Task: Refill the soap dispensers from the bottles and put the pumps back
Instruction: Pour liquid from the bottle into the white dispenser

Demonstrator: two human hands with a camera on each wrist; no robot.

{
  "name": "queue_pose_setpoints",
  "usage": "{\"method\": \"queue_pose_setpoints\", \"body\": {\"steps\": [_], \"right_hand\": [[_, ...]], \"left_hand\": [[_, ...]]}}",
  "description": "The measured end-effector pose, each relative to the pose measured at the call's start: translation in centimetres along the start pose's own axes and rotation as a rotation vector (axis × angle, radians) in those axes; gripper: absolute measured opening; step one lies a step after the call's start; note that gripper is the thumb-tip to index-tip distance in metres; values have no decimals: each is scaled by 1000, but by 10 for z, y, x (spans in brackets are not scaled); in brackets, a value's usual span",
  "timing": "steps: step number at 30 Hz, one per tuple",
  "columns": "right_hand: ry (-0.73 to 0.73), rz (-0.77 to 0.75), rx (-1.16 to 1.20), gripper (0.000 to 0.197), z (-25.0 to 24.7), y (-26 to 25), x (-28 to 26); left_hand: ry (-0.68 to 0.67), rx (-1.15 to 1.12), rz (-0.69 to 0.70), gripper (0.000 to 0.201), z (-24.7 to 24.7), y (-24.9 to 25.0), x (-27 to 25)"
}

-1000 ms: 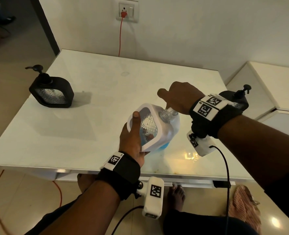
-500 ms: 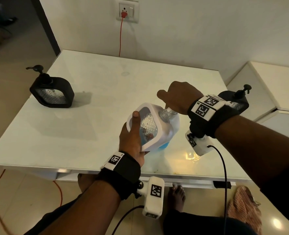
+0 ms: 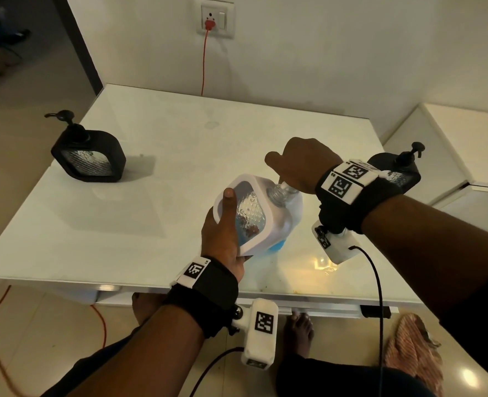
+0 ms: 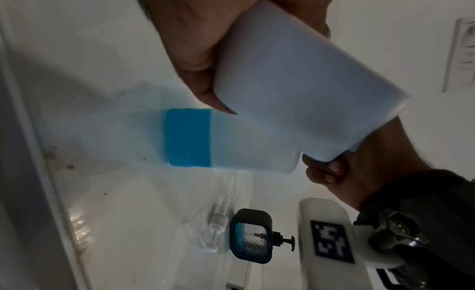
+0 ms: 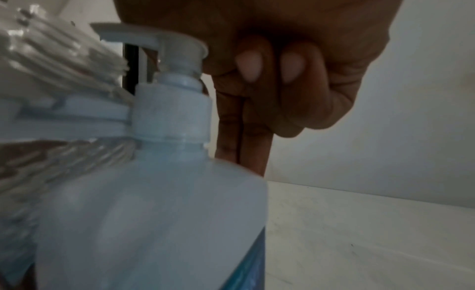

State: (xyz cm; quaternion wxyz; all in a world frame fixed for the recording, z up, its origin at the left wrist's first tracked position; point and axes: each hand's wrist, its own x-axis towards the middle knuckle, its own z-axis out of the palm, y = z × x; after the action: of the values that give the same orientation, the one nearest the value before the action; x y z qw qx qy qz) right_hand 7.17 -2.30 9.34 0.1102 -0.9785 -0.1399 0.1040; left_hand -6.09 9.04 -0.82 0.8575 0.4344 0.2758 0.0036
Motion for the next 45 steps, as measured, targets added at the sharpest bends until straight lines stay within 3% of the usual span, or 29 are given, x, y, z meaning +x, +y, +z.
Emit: {"method": "queue_pose_setpoints", "body": {"steps": [5,9,11,16,20,25,30,38,45], "right_hand": [[-71,-8,33,53,-6,-2,5],[22,-19,-50,50,0,-3,5],[46,-7,-49,46,1,-2,2],[39,-11,-18,49,1,1,1],[-43,-16,51,58,-4,1,6],[4,-28,30,60,2,5,5],[94,-12,-16,46,4,4,0],[-48,-31,11,60,-5,2,4],[48,-14,-31,48,2,3,2]], "left_hand": [[19,5,17,84,2,-1,1],[35,-9,-13,53,1,2,0],[33,-9,-33,48,1,2,-2],[33,-17,-40,48,4,3,-6],[40,-37,-14,64,5,1,-6],[45,-37,-22,46,6,-1,-5],[49,-29,-29,49,6,0,-6],[35,-40,-31,47,5,1,-5],[68,-70,-46,45,5,0,-6]]}}
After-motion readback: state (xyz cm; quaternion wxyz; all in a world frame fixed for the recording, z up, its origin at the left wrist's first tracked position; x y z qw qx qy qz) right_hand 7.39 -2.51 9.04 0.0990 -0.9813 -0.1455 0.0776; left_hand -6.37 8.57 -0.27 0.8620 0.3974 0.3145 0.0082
